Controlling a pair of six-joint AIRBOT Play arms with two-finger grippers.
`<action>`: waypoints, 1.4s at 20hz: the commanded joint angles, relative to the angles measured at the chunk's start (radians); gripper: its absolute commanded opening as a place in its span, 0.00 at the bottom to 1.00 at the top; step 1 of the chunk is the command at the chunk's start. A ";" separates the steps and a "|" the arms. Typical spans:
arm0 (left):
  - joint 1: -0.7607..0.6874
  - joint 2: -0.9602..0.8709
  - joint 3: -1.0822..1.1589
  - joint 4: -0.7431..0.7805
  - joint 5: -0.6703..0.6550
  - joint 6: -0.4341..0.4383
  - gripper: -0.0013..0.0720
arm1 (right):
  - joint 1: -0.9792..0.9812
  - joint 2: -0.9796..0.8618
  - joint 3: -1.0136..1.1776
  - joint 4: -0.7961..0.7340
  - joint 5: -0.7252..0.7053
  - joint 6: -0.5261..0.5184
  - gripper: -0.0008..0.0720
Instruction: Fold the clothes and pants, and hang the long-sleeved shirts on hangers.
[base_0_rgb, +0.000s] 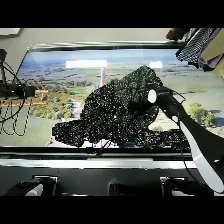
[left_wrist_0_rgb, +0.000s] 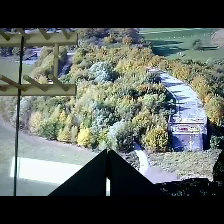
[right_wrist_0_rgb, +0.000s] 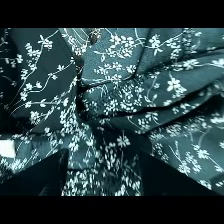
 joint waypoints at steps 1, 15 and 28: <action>0.001 0.000 0.000 0.000 0.000 0.000 0.05 | 0.012 -0.045 0.000 0.006 -0.018 0.027 0.68; 0.001 0.000 0.000 0.000 -0.001 -0.001 0.05 | 0.012 -0.057 0.000 -0.021 0.018 0.049 0.34; -0.061 -0.105 0.000 -0.336 -0.050 -0.101 0.05 | 0.012 0.003 0.000 -0.018 0.084 0.047 0.06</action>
